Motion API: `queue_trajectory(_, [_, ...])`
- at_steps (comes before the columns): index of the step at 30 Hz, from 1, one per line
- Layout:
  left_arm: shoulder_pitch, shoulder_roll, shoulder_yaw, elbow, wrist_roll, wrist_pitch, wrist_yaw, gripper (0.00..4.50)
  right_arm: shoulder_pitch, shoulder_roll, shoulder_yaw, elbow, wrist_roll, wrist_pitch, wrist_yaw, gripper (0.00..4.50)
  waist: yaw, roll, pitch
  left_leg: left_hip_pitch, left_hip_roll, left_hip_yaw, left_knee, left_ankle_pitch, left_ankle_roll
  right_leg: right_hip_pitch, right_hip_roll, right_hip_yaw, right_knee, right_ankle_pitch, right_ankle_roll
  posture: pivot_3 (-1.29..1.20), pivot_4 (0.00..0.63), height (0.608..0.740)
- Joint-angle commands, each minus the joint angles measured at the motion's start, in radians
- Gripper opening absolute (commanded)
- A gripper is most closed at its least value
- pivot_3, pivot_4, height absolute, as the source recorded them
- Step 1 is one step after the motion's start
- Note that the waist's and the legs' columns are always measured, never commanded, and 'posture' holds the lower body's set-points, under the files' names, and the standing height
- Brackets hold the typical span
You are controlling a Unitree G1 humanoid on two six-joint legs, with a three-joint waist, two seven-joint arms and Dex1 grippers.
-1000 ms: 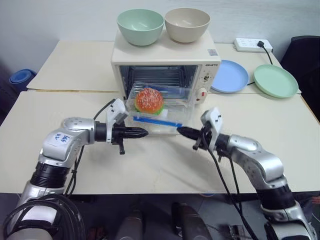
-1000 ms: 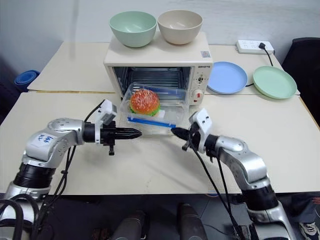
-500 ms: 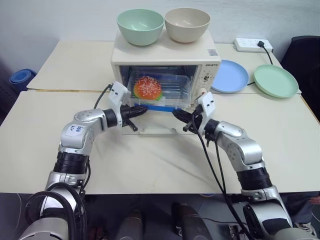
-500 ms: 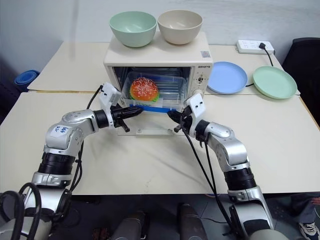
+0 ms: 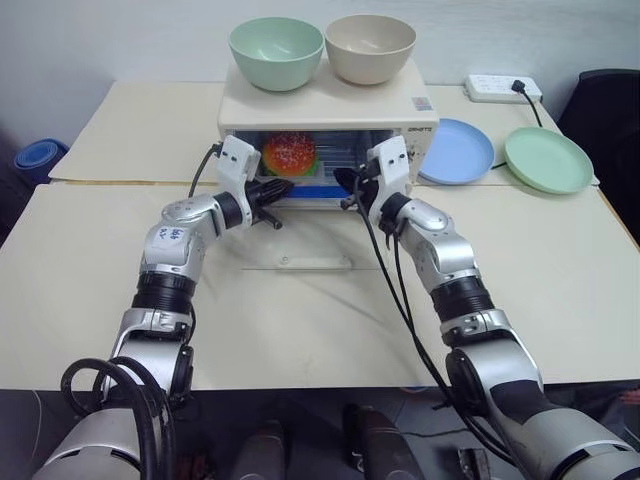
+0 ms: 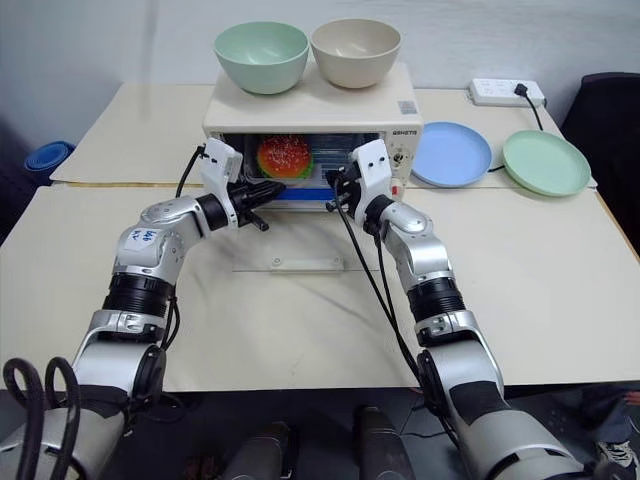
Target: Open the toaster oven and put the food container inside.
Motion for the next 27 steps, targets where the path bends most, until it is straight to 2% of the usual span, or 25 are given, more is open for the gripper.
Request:
queue_trajectory(1, [0.036, 0.073, 0.047, -0.188, -0.059, 0.063, -0.065, 0.0, 0.07, -0.035, -0.024, -0.218, 0.056, 0.048, 0.066, 0.01, -0.004, 0.0, 0.0, 0.0, 0.0, 0.0, 0.0, 0.0, 0.0, -0.001, 0.0, 0.0, 0.0, 0.0, 0.0, 0.0, 0.15, 0.74])
queue_trajectory(5, [0.144, 0.202, 0.115, -0.425, -0.17, 0.196, -0.152, 0.0, 0.232, -0.121, -0.032, -0.538, 0.164, 0.223, 0.139, 0.01, -0.007, 0.0, 0.0, -0.002, 0.002, 0.0, -0.003, 0.0, -0.001, -0.004, 0.001, 0.001, 0.0, 0.0, 0.0, 0.0, 0.15, 0.74])
queue_trajectory(8, [0.223, 0.322, 0.199, -0.548, -0.239, 0.273, -0.196, 0.56, 0.39, -0.229, -0.038, -0.764, 0.24, 0.352, 0.188, 0.0, -0.003, 0.001, 0.0, -0.002, 0.002, -0.001, -0.003, 0.0, -0.001, -0.004, 0.001, 0.004, 0.0, -0.001, -0.001, 0.0, 0.15, 0.74])
queue_trajectory(13, [0.373, 0.543, 0.347, -0.681, -0.372, 0.368, -0.367, 2.06, 0.612, -0.347, -0.073, -0.961, 0.292, 0.46, 0.191, 0.0, -0.001, 0.001, 0.0, 0.003, 0.002, -0.001, -0.005, 0.0, -0.001, 0.002, 0.001, 0.006, -0.006, -0.001, -0.002, 0.0, 0.15, 0.74])
queue_trajectory(16, [0.451, 0.638, 0.394, -0.684, -0.372, 0.356, -0.431, 3.01, 0.666, -0.346, -0.077, -0.962, 0.281, 0.475, 0.149, 0.0, -0.002, 0.001, 0.0, 0.006, 0.002, 0.002, -0.006, 0.0, 0.0, 0.003, 0.001, 0.008, -0.005, -0.002, -0.003, 0.0, 0.15, 0.74])
queue_trajectory(21, [0.493, 0.681, 0.411, -0.671, -0.346, 0.308, -0.427, 4.47, 0.696, -0.286, -0.01, -0.879, 0.206, 0.423, 0.098, 0.0, 0.0, 0.0, 0.0, 0.009, 0.002, 0.004, -0.007, 0.0, 0.001, 0.003, 0.002, 0.012, -0.004, -0.003, -0.004, 0.0, 0.15, 0.74])
queue_trajectory(27, [0.487, 0.698, 0.425, -0.659, -0.343, 0.291, -0.402, 4.47, 0.653, -0.217, 0.05, -0.704, 0.101, 0.313, 0.079, 0.0, -0.002, 0.0, 0.0, 0.009, 0.002, 0.007, -0.01, 0.0, 0.001, 0.001, 0.003, 0.012, -0.005, -0.002, -0.004, 0.0, 0.15, 0.74])
